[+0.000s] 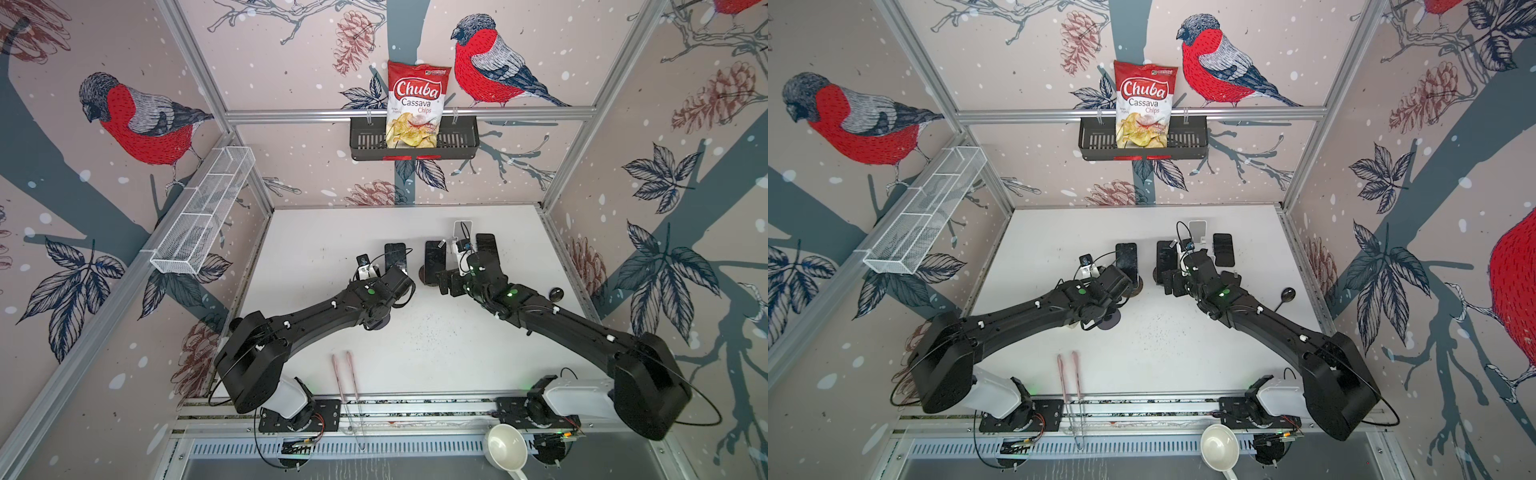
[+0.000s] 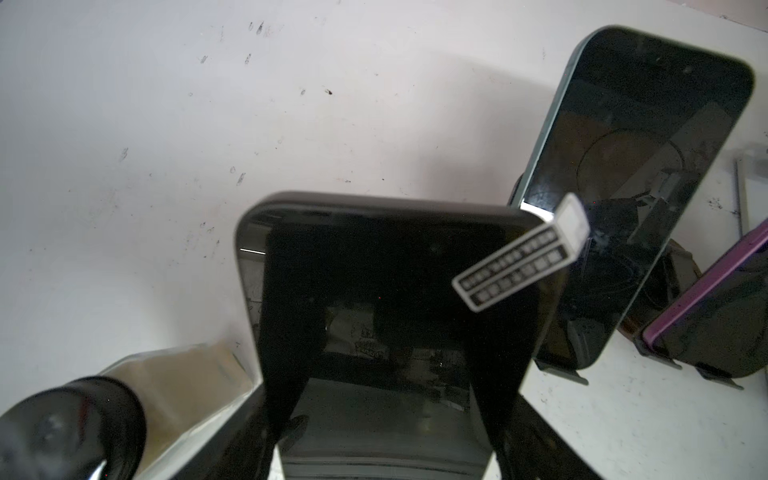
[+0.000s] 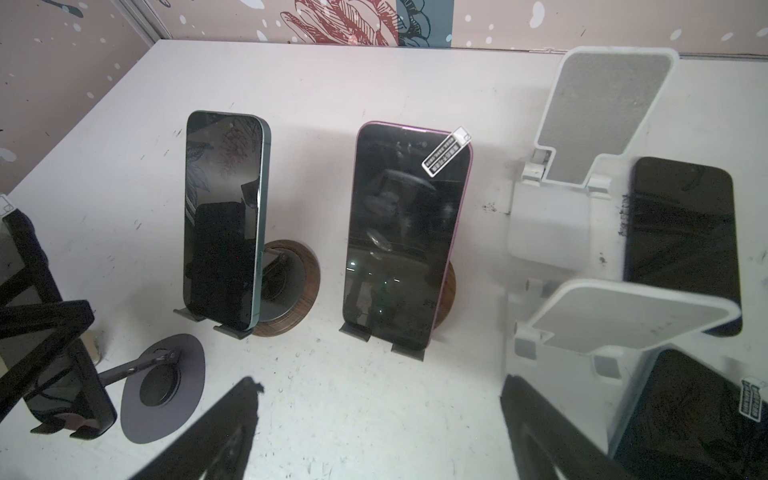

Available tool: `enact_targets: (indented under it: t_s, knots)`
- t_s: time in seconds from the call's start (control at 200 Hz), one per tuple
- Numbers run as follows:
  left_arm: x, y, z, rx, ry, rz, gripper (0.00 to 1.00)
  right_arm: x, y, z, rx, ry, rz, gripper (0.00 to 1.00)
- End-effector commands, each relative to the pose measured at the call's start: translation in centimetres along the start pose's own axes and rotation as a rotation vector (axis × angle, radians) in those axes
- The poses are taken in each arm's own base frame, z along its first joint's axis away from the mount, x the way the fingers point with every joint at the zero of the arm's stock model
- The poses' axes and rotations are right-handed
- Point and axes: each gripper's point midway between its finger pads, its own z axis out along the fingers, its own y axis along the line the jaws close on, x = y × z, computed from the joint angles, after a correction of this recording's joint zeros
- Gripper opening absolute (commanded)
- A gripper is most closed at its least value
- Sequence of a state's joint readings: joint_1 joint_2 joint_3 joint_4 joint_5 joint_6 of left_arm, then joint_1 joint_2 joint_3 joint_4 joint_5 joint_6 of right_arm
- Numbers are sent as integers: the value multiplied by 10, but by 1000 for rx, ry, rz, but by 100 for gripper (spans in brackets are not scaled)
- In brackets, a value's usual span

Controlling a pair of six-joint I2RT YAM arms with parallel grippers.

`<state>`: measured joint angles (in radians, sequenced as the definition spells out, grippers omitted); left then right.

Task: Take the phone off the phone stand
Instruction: 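Lift the black phone off the round stand with the left gripper, then carry the black phone toward the robot while the right gripper rises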

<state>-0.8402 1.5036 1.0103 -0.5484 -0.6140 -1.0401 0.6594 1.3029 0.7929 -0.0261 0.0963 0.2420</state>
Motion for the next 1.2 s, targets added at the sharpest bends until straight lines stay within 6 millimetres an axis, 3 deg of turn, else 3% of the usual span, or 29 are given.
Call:
enact_targets:
  t_s: [0.0,0.185,0.48,1.191]
  knots:
    - [-3,-6,0,25,-18,-1,75,-6,4,1,-16,-14,15,93]
    - [-4,-5,0,21,-24,5,73,-4,5,3,-19,-4,13,93]
    - [-6,-4,-4,24,-26,5,61,-2,5,5,-20,2,14,93]
    - [-22,-13,-27,87,-35,75,56,-3,7,5,-31,4,16,93]
